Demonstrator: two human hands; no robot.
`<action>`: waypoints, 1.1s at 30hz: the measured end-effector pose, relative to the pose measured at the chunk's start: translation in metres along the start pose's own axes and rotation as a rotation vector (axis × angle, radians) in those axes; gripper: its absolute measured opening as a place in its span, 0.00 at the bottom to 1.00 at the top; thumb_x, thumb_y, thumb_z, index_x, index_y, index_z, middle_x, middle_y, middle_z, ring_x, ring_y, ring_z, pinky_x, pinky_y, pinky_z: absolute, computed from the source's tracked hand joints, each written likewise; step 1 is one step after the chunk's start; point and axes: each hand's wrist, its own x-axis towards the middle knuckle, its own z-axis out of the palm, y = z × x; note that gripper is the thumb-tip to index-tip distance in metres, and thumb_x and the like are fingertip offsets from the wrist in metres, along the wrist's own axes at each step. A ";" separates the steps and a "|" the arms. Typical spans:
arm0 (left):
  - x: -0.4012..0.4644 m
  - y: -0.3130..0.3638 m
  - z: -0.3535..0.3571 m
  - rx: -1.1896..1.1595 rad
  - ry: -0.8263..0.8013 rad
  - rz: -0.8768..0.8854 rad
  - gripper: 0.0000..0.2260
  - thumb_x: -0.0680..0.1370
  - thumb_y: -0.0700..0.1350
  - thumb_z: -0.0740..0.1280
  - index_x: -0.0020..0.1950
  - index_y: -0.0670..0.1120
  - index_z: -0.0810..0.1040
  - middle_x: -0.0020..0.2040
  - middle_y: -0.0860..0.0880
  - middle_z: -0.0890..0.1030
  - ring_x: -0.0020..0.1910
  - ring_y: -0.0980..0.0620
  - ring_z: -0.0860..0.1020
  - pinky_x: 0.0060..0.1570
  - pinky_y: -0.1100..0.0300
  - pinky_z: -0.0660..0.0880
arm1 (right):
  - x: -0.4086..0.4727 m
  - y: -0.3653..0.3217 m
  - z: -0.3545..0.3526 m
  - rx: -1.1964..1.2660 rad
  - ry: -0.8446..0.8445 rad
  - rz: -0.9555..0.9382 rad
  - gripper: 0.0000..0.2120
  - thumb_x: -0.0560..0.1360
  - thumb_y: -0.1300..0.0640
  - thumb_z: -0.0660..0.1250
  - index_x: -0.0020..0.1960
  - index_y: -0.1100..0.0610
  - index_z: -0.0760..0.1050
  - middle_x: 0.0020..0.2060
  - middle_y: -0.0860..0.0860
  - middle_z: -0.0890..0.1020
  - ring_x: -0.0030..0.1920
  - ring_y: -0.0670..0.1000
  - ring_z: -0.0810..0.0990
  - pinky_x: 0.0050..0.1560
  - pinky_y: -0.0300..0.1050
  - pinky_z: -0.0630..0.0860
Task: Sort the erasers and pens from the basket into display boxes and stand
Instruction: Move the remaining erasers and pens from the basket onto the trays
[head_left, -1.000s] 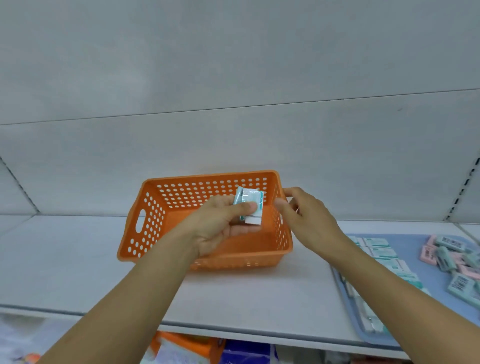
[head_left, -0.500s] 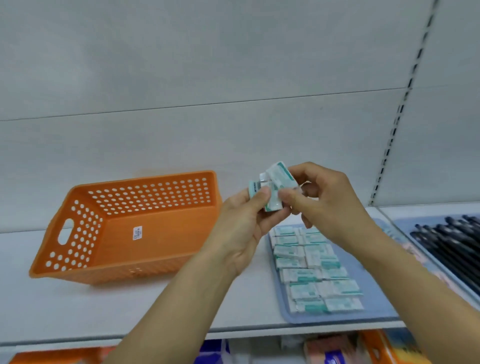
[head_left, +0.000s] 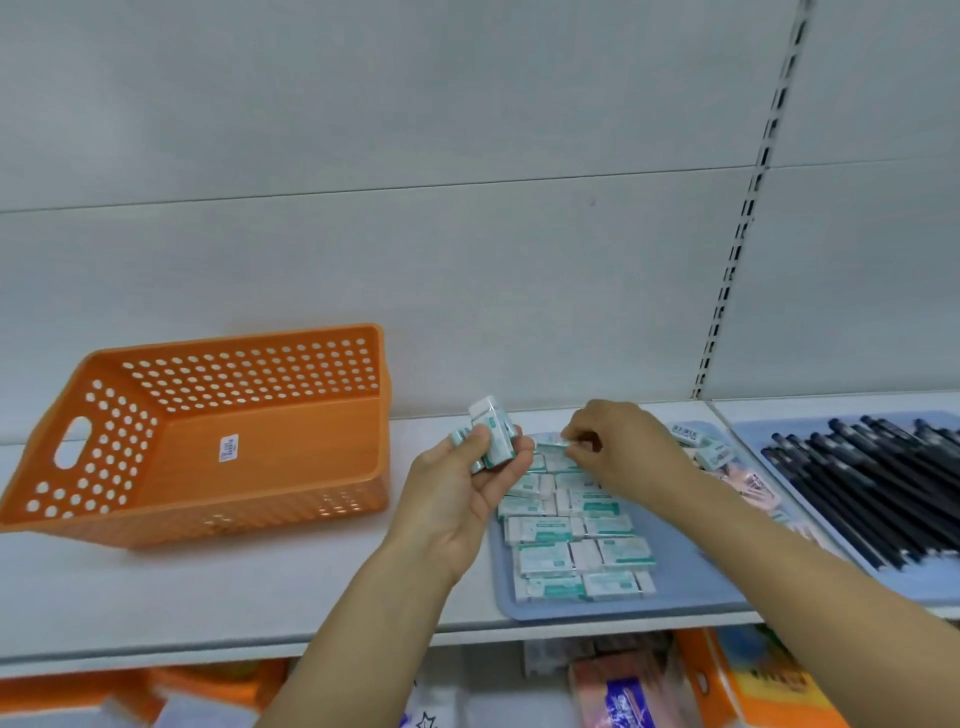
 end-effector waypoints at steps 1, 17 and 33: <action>0.000 -0.001 -0.001 -0.008 0.001 -0.007 0.08 0.81 0.37 0.62 0.54 0.33 0.76 0.45 0.36 0.84 0.44 0.44 0.85 0.42 0.55 0.83 | 0.002 0.001 0.003 -0.092 -0.036 -0.012 0.07 0.77 0.54 0.66 0.49 0.55 0.80 0.46 0.49 0.79 0.47 0.51 0.77 0.45 0.46 0.74; 0.016 -0.025 0.026 0.106 -0.174 0.057 0.15 0.78 0.32 0.64 0.64 0.40 0.76 0.53 0.39 0.82 0.50 0.46 0.83 0.54 0.52 0.80 | -0.006 -0.028 -0.039 0.703 0.069 0.099 0.05 0.76 0.57 0.68 0.47 0.56 0.84 0.30 0.44 0.80 0.30 0.39 0.74 0.33 0.33 0.70; 0.034 -0.004 0.022 -0.117 0.048 0.085 0.11 0.82 0.35 0.59 0.64 0.38 0.72 0.51 0.39 0.81 0.50 0.43 0.82 0.50 0.49 0.80 | 0.033 -0.026 -0.036 0.678 0.178 0.070 0.04 0.74 0.61 0.69 0.41 0.56 0.76 0.35 0.55 0.81 0.35 0.48 0.75 0.36 0.40 0.72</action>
